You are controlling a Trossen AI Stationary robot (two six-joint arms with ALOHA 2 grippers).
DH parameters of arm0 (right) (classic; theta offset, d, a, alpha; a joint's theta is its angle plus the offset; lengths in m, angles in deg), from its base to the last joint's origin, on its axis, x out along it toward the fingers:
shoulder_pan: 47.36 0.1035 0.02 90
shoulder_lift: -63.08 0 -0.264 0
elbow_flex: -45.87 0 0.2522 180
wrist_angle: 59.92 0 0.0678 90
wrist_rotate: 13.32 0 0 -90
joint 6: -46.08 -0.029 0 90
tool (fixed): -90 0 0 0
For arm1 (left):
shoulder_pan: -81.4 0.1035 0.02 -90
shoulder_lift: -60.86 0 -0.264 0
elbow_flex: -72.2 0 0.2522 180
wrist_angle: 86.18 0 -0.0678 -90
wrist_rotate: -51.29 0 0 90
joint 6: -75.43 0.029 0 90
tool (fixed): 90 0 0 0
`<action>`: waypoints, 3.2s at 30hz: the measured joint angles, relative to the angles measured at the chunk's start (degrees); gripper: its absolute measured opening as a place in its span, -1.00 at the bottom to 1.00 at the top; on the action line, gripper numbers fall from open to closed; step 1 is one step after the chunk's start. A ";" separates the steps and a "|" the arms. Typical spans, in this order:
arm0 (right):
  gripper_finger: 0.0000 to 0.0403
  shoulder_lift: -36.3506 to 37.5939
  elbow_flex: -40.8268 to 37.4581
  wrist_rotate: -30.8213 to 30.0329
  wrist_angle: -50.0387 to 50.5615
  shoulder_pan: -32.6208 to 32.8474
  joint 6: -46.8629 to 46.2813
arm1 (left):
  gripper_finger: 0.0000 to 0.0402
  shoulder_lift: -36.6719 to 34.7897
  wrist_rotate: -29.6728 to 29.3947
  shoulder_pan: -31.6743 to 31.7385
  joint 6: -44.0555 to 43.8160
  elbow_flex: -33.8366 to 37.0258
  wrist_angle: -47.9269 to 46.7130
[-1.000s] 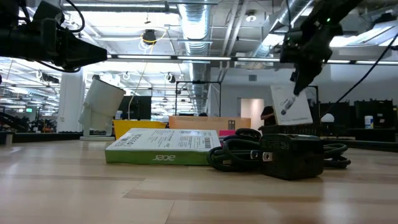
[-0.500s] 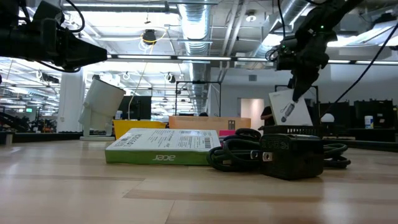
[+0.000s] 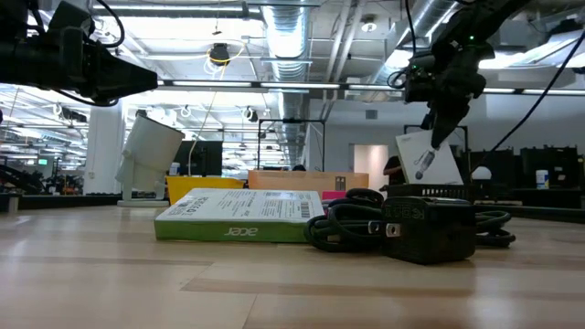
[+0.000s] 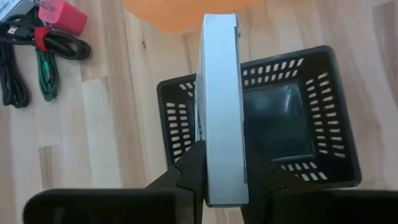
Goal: Pick and place items into bin
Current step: Put the right white card reader box into the black bin
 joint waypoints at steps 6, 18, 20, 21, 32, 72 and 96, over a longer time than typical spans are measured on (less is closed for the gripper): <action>-0.69 0.02 -0.02 -0.04 0.60 0.00 -1.08 | 0.07 0.01 0.00 0.00 0.00 -0.01 0.00; -0.58 0.04 -0.02 -0.15 0.33 0.00 -3.05 | 0.07 0.00 0.00 0.00 0.00 -0.01 -0.01; -0.57 0.04 -0.02 -0.15 0.35 0.00 -3.05 | 0.07 0.02 0.00 0.00 0.00 -0.01 0.00; -0.57 0.04 -0.02 -0.15 0.29 0.00 -3.07 | 0.07 0.01 0.01 0.00 0.00 -0.01 -0.01; -0.56 0.04 -0.02 -0.09 0.25 0.00 -3.11 | 0.07 0.02 0.00 0.00 0.00 0.00 -0.01; -0.29 0.04 -0.04 3.13 -1.26 0.00 -4.64 | 0.07 0.02 0.00 0.00 0.00 -0.01 -0.02; -0.10 0.04 -0.04 2.87 -8.12 0.00 -6.08 | 0.07 0.02 0.00 0.00 0.00 0.00 0.00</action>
